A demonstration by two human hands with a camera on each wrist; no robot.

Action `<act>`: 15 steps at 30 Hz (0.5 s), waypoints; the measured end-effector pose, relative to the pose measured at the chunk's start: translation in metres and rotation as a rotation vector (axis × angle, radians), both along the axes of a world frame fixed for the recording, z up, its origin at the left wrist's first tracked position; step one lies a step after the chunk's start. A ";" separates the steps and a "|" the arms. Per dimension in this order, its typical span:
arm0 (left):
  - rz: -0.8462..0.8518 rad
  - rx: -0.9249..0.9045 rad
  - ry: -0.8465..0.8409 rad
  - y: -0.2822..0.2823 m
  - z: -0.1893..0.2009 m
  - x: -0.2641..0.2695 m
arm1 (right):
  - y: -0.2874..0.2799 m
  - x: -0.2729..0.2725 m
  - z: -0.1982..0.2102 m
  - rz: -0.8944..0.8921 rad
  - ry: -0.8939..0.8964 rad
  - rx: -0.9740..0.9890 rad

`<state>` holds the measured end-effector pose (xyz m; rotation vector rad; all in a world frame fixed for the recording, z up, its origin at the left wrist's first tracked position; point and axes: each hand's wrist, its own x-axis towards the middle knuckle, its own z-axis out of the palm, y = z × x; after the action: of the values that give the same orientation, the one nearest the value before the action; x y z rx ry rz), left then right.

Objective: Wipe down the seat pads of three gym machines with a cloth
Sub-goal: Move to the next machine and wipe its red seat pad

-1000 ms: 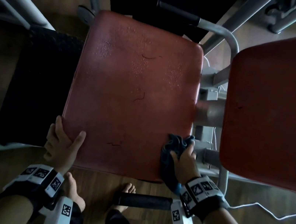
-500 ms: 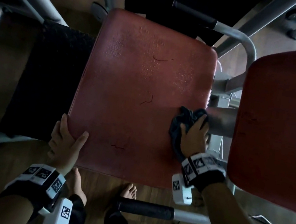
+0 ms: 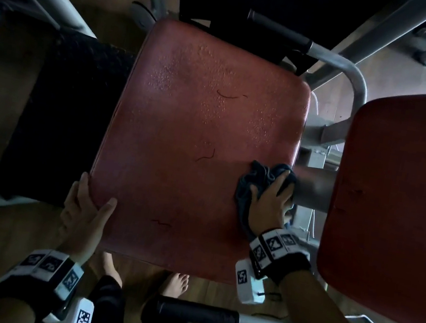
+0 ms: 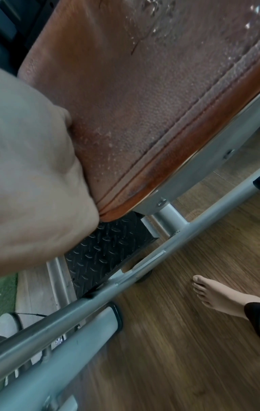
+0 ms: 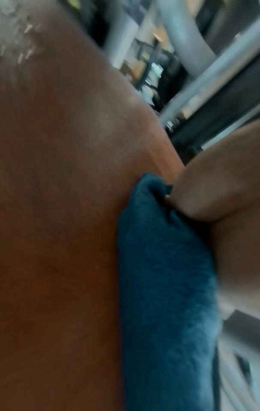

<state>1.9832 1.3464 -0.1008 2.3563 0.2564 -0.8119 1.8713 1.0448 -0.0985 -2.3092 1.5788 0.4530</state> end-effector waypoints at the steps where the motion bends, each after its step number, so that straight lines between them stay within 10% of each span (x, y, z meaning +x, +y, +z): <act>1: 0.000 -0.002 -0.001 0.000 0.000 0.000 | -0.002 0.005 -0.003 0.026 0.021 -0.034; 9: -0.007 -0.025 -0.010 0.001 0.001 -0.001 | -0.071 0.106 -0.015 -0.043 -0.037 -0.151; 15: 0.001 -0.020 -0.002 0.001 -0.001 -0.002 | -0.054 0.062 -0.015 0.035 -0.083 -0.127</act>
<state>1.9810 1.3479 -0.1013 2.3386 0.2474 -0.8078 1.9333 0.9904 -0.1138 -2.4194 1.5715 0.2679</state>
